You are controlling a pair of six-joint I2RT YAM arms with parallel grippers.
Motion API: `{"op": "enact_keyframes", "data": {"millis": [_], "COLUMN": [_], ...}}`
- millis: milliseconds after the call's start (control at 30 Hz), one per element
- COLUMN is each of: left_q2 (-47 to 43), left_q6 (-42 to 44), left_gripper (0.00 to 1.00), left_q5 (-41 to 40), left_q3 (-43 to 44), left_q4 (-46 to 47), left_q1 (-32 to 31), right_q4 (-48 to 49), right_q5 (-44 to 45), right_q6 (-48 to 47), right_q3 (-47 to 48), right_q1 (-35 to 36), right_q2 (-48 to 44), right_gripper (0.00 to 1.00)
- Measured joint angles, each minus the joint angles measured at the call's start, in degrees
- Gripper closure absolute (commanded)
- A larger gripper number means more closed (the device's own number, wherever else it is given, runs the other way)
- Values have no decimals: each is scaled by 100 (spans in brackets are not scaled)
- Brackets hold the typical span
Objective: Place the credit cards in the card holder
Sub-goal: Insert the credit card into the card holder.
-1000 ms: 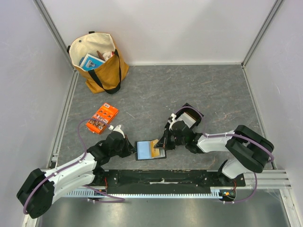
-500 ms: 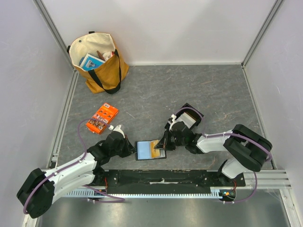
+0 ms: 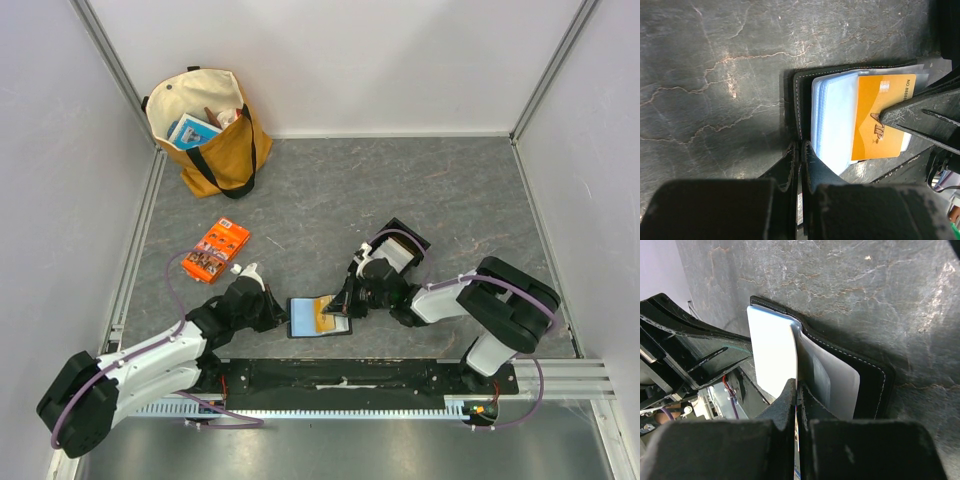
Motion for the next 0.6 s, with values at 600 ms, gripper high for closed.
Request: {"op": "enact_keyframes", "data": {"millis": [600], "left_q2": [50], "left_q6": [0], "left_gripper": [98], "left_q5": [7], "left_q3": [7], "left_q4": [87], "left_q1": [0], "right_q4": [660], "right_q5": [181], "right_q6": [544], "right_q3": [-24], "right_q1": [284], "right_q2": [376], "right_gripper": [96]}}
